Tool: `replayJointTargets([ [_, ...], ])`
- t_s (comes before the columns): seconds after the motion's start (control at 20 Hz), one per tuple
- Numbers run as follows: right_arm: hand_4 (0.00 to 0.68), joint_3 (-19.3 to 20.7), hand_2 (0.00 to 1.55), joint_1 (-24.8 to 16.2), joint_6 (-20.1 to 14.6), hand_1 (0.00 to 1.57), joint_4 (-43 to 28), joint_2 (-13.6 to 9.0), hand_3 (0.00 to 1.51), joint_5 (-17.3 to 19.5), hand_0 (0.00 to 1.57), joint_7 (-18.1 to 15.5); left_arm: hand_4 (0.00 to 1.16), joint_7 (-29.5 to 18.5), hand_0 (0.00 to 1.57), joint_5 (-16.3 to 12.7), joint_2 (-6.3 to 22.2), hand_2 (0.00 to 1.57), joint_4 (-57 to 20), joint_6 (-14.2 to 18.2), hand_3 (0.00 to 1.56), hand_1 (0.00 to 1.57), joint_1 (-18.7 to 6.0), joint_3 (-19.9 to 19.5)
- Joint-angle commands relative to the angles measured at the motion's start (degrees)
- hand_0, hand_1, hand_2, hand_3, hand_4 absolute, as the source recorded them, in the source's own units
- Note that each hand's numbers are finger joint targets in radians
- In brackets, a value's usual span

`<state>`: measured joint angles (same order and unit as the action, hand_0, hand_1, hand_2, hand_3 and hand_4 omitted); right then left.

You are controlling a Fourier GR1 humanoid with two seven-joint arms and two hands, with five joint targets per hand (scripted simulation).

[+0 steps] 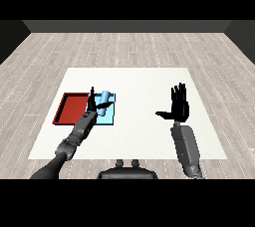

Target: Pick the blue can and put it in the blue box

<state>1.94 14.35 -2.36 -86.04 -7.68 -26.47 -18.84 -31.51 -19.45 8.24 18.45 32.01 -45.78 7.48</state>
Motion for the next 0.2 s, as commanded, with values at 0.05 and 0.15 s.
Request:
replayJointTargets([
  [0.05,0.0,-0.15,0.0,-2.33,1.31,0.0,-1.38,-2.29,0.0,0.57,0.0,1.34,0.0,-10.88,0.0,-3.01,-1.06,0.0,12.08,-12.2,0.0,0.0,3.29,-1.33],
  [0.15,0.0,-2.3,0.0,-3.52,1.07,0.0,-0.47,-0.95,0.0,2.25,0.0,0.91,0.0,-12.67,0.0,-2.61,0.51,0.0,17.64,-14.37,0.0,0.0,8.7,0.21],
])
